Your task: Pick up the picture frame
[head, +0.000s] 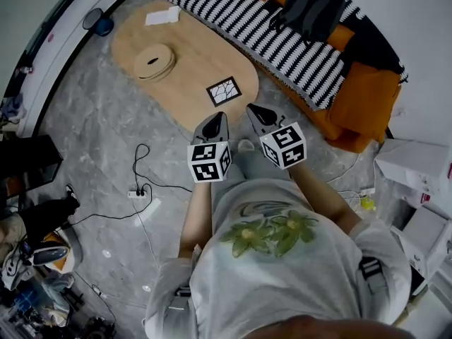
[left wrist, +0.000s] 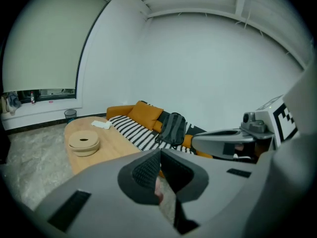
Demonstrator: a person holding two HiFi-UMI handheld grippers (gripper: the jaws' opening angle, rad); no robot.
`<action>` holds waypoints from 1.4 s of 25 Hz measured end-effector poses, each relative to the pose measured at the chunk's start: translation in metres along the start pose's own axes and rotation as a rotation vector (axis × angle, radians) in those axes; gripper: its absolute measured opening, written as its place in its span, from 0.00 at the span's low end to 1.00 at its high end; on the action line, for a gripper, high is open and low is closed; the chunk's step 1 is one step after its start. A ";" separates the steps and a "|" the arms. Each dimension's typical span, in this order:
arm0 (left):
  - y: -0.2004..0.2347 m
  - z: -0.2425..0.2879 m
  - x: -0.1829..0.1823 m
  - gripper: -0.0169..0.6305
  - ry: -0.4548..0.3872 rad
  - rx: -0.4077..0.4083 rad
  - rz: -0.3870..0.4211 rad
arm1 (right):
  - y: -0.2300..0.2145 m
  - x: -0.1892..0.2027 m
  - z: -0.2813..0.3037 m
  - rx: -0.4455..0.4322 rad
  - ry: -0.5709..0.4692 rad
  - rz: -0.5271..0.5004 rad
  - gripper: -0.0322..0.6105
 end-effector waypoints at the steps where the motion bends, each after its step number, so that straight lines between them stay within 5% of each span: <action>1: 0.002 0.003 0.000 0.05 0.002 -0.003 -0.006 | -0.002 -0.001 0.005 -0.006 0.005 -0.006 0.06; 13: 0.038 0.044 -0.003 0.07 0.056 -0.046 -0.078 | -0.026 -0.004 0.065 -0.036 0.089 0.016 0.16; 16: 0.047 0.057 -0.006 0.18 0.081 -0.049 -0.084 | -0.035 -0.004 0.078 -0.035 0.108 0.029 0.17; 35: 0.097 0.135 0.020 0.23 0.184 -0.112 -0.163 | -0.079 0.029 0.164 -0.051 0.253 0.032 0.21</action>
Point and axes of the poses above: the fingertips, and each gripper's own axes: z forward along the fingers, y to its left, x out of its underside, the point moved 10 cm from there along -z, backward along the fingers, and after that the axes turned 10 degrees about y, right-handed, at the moved point
